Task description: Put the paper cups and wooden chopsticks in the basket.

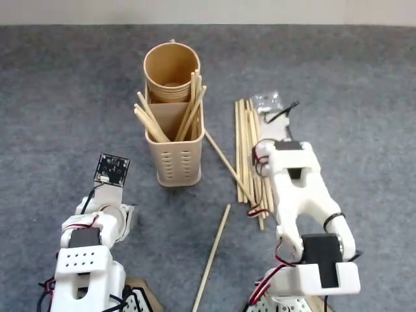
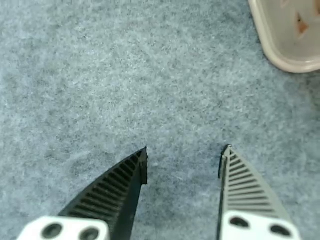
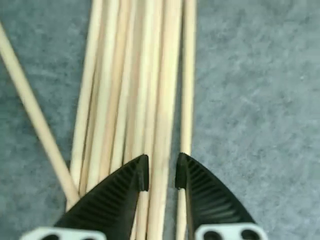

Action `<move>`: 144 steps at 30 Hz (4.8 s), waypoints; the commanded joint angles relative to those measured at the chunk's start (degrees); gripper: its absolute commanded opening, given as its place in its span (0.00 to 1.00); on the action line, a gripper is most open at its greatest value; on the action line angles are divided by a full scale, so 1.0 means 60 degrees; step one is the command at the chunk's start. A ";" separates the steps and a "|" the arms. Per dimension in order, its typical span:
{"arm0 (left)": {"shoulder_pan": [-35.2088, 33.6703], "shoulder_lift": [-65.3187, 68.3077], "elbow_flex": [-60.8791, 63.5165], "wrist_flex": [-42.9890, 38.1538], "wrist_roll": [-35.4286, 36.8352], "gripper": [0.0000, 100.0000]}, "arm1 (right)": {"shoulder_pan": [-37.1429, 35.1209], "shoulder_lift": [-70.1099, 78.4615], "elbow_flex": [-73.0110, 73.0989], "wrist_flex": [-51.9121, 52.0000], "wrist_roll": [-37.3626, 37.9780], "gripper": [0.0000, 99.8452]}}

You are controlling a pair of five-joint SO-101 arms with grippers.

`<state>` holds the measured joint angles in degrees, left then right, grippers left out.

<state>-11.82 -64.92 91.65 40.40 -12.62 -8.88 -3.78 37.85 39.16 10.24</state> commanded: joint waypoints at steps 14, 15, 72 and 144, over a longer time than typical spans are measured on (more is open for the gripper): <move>0.0154 -0.0066 0.0007 -0.0103 -0.0147 0.26 | 0.0813 0.1604 -0.0725 -0.0418 0.0322 0.03; 0.0154 -0.0066 0.0007 -0.0103 -0.0147 0.26 | 0.0813 0.1604 -0.0872 -0.0227 0.0293 0.00; 0.0154 -0.0066 0.0007 -0.0117 -0.0147 0.26 | -0.4755 -0.4549 -0.4535 -0.4227 -0.1714 0.00; 0.0154 -0.0066 0.0007 -0.0103 -0.0147 0.26 | 0.0344 -0.0286 0.0491 -0.2879 0.0117 0.17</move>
<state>-11.74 -64.92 91.65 40.40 -12.62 -10.02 -15.91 49.10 20.09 10.42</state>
